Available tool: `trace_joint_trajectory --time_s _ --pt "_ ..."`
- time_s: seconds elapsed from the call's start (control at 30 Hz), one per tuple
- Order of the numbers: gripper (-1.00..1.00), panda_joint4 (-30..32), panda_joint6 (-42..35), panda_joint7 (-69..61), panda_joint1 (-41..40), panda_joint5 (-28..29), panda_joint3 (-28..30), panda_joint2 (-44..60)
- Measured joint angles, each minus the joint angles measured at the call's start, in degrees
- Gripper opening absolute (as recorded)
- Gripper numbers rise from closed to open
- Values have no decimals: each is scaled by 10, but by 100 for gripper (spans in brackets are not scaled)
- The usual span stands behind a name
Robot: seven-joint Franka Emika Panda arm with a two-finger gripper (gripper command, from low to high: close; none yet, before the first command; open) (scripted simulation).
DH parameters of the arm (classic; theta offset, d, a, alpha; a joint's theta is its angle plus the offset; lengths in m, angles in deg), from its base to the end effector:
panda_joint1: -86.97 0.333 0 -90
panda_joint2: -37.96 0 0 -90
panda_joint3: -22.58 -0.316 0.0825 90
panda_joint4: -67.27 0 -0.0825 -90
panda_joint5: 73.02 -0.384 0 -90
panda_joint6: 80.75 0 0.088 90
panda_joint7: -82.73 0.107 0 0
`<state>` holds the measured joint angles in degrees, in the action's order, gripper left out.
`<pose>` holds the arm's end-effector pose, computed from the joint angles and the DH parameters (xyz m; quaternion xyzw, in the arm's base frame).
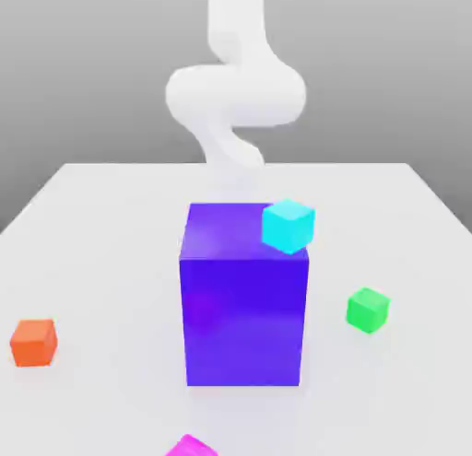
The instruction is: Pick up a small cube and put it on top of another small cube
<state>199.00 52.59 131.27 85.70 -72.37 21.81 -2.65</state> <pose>0.3796 -0.0017 0.6814 -0.8496 0.3851 -0.3330 0.1375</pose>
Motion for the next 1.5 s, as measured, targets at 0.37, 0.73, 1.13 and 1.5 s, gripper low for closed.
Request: trace_joint_trajectory --time_s 0.37,0.73,1.13,1.5 --pt "0 -2 69 121 -52 30 -30 232" --pt "0 -5 137 230 -73 46 -27 460" --pt "-100 -24 254 282 -72 24 -15 701" --pt "-100 -9 201 278 -77 17 -21 631"
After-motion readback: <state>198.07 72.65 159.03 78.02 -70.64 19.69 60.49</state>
